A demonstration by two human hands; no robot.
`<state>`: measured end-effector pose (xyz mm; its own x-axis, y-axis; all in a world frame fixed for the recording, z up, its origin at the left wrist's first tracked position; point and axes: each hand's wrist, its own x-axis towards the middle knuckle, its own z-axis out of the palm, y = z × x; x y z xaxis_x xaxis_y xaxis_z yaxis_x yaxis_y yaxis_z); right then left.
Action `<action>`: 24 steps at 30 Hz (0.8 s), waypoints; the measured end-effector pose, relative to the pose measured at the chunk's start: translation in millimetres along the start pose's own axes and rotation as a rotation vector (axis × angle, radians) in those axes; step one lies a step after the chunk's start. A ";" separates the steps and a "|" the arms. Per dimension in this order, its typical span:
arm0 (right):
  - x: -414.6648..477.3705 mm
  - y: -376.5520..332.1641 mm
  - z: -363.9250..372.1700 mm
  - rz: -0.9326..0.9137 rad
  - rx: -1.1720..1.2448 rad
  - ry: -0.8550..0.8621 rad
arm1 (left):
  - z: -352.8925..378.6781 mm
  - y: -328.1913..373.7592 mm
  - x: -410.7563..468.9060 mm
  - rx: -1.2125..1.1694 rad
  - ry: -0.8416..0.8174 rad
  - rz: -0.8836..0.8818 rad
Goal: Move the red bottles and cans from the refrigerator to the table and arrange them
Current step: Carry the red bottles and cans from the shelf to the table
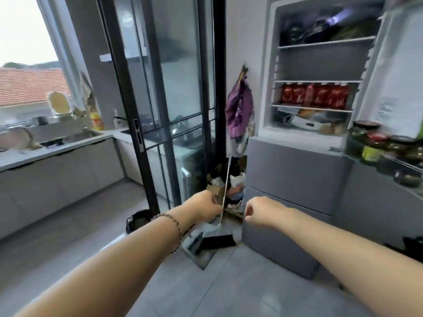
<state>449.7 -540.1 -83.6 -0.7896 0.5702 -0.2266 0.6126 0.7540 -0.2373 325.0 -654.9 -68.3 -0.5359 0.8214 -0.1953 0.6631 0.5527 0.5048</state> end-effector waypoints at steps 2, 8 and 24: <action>24.9 27.2 -16.0 0.080 0.000 0.021 | -1.0 23.0 44.8 0.007 -0.025 0.077; 117.8 114.1 -58.6 0.219 -0.007 0.092 | 8.2 83.2 187.2 0.030 -0.057 0.206; 390.7 304.0 -218.9 0.420 0.110 0.462 | -29.6 234.5 557.0 -0.194 0.055 0.394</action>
<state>319.6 -16.7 -37.5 -0.4002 0.9106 0.1034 0.8540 0.4115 -0.3183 166.4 -71.9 -33.8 -0.2923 0.9524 0.0865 0.7147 0.1575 0.6815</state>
